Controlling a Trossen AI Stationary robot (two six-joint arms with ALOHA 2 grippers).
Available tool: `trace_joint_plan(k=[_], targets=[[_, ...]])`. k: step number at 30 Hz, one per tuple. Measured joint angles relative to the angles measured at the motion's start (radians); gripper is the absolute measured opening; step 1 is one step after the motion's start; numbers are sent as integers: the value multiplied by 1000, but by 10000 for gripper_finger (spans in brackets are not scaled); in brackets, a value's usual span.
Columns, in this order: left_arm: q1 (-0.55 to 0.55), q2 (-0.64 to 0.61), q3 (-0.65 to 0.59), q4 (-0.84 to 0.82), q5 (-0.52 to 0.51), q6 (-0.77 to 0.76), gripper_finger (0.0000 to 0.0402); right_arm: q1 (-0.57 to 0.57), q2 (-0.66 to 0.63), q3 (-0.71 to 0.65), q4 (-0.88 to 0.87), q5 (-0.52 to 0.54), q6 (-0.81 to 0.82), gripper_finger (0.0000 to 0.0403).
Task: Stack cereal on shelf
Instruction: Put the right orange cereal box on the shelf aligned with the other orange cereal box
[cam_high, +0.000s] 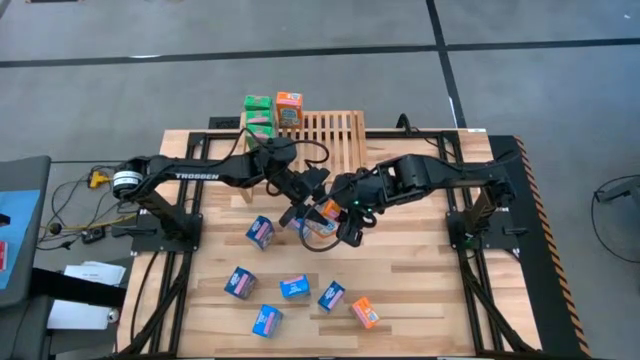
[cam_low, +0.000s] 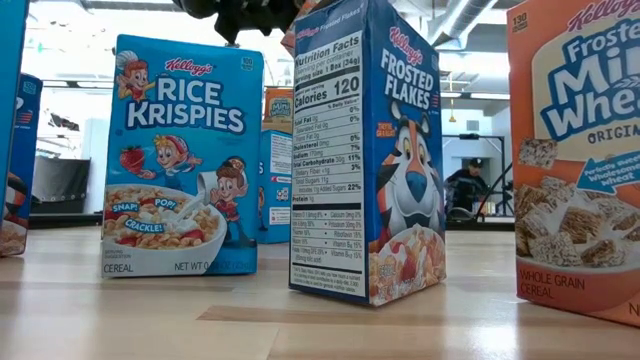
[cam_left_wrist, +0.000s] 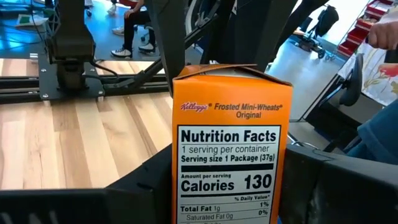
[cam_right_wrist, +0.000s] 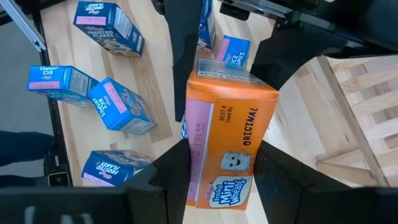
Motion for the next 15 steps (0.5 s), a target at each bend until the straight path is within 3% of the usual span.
trace_joint_plan(k=[5,12,15], targets=[[3,-3,0,-2,2,-11,177,0,0,0,4,-2,-2,202],[13,-13,-1,-9,-25,-36,167,0,-41,1,6,11,28,262],[28,-25,-1,4,-25,-51,150,17,-84,2,16,98,63,271]])
